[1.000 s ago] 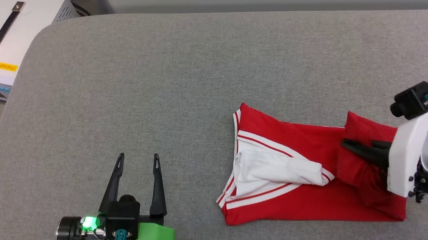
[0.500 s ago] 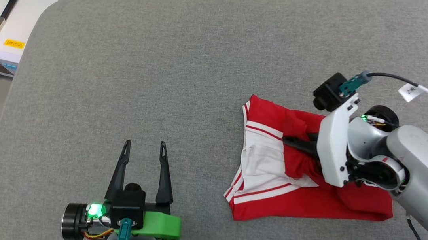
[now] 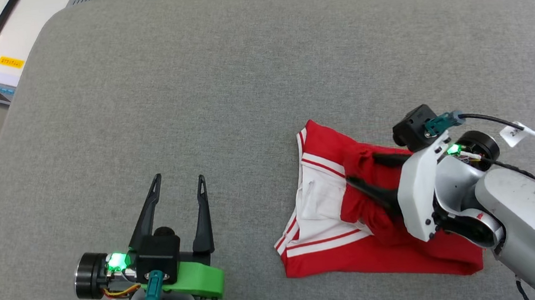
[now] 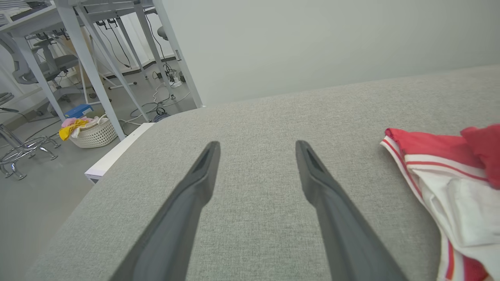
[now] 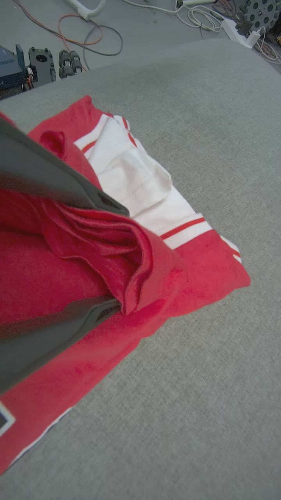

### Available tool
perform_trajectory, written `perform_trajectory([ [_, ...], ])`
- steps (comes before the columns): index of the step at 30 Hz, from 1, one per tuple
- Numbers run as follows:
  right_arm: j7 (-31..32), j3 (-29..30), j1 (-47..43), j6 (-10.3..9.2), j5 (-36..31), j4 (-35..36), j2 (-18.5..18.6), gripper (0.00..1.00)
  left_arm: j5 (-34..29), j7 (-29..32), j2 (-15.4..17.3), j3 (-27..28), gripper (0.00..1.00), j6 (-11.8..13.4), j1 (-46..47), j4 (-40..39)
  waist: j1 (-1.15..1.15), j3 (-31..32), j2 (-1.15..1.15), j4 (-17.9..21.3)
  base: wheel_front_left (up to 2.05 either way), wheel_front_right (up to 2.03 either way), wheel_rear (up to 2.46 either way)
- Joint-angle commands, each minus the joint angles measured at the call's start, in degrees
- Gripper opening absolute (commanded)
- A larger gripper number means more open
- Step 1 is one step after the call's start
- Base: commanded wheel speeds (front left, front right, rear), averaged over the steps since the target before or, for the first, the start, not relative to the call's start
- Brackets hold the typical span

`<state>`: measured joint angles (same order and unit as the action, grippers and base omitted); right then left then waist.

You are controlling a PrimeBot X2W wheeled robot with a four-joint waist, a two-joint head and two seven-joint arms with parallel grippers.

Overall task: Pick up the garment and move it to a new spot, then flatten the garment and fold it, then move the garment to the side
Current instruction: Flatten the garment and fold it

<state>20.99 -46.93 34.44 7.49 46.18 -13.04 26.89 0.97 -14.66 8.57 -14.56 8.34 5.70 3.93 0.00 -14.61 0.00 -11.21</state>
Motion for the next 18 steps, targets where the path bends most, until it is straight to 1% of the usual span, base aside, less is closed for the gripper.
perform_trajectory([
  [1,-2.00,0.49,-0.10,0.00,-0.57,1.36,0.65,1.00,-0.33,-0.34,0.30,0.23,1.00,0.24,0.01,0.03,0.00,1.38,0.00,1.29,0.00,0.00,0.00],
  [5,-8.48,3.54,-1.58,0.00,-3.95,4.81,2.53,1.00,-0.31,-0.34,0.78,0.59,1.00,0.38,-0.73,-0.21,0.00,2.80,0.00,3.03,0.00,0.00,0.00],
  [10,-16.88,11.36,-4.71,0.00,-11.95,6.04,3.02,1.00,0.14,-0.34,1.48,1.58,1.00,0.30,-1.21,-0.63,0.00,4.08,0.00,4.86,0.00,0.00,0.00],
  [13,-21.94,18.08,-7.62,0.00,-18.24,6.03,1.50,1.00,0.35,-0.34,2.03,2.48,1.00,0.33,-1.44,-1.03,0.00,4.72,0.00,5.87,0.00,0.00,0.00],
  [17,-28.11,27.96,-11.89,0.00,-26.43,5.93,-2.35,1.00,0.49,-0.34,2.50,3.40,1.00,0.39,-1.98,-1.44,0.00,5.58,0.00,7.13,0.00,0.00,0.00],
  [18,-29.15,29.67,-12.79,0.00,-28.02,6.01,-3.19,1.00,0.49,-0.34,2.56,3.49,1.00,0.36,-2.10,-1.50,0.00,5.75,0.00,7.32,0.00,0.00,0.00],
])
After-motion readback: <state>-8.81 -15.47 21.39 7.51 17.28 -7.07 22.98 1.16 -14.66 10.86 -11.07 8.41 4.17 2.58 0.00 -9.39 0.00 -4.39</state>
